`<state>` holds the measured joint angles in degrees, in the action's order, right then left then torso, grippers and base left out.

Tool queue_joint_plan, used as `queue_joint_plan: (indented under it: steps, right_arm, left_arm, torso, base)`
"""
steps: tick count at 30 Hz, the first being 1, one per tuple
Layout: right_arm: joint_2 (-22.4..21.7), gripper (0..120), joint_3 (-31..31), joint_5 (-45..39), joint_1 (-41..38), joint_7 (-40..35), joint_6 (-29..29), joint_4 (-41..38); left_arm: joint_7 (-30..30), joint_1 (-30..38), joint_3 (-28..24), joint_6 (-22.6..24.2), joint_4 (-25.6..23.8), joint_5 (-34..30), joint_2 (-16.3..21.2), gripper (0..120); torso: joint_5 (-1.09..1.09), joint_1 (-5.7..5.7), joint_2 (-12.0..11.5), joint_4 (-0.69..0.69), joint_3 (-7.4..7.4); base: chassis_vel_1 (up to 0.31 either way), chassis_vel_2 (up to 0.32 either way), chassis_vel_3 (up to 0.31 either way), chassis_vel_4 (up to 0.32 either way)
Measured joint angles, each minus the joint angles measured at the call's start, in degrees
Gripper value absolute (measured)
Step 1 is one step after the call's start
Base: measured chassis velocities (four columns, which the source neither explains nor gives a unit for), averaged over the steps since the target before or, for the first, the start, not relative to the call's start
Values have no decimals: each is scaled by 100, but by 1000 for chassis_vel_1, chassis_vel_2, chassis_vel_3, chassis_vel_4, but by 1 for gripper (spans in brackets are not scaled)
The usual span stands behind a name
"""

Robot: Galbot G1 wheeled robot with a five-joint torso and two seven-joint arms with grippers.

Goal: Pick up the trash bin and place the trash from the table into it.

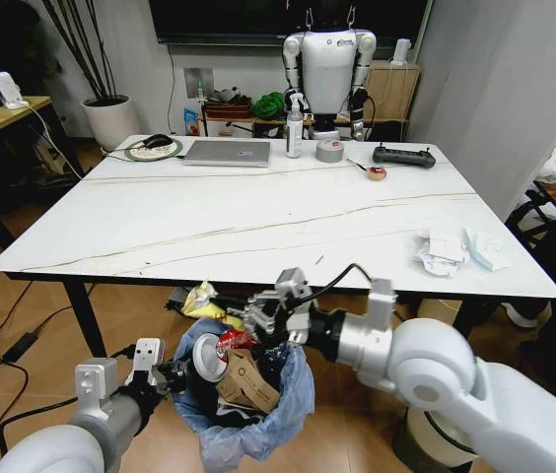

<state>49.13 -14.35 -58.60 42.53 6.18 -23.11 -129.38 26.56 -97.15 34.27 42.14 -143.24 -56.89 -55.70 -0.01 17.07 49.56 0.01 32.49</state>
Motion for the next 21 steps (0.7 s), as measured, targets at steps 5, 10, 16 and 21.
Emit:
queue_joint_plan:
  steps: [5, 10, 16, 21]
  right_arm:
    - [-93, 10, -95, 243, 91, 183, 24, 55]
    - [-154, 29, -81, 405, 201, 327, 61, 68]
    - [-256, 53, 186, 326, 189, -3, 122, -6]
    - [-227, 71, 545, 7, 11, -1002, 297, -85]
  left_arm:
    - [0, -4, 22, 0, 0, -6, -18, 0]
    - [-9, 8, 7, 0, 0, -6, -16, 0]
    - [-11, -13, 33, 0, 0, -16, 9, 0]
    - [-18, -53, 28, 0, 0, -11, -6, 0]
  torso:
    - [0, 0, -1, -1, 0]
    - [0, 0, -1, -1, 0]
    - [1, 0, -1, -2, 0]
    - [1, 0, -1, 0, 0]
  base:
    - [0, 0, 0, 0]
    - [0, 0, 0, 0]
    - [0, 0, 0, 0]
    - [0, 0, 0, 0]
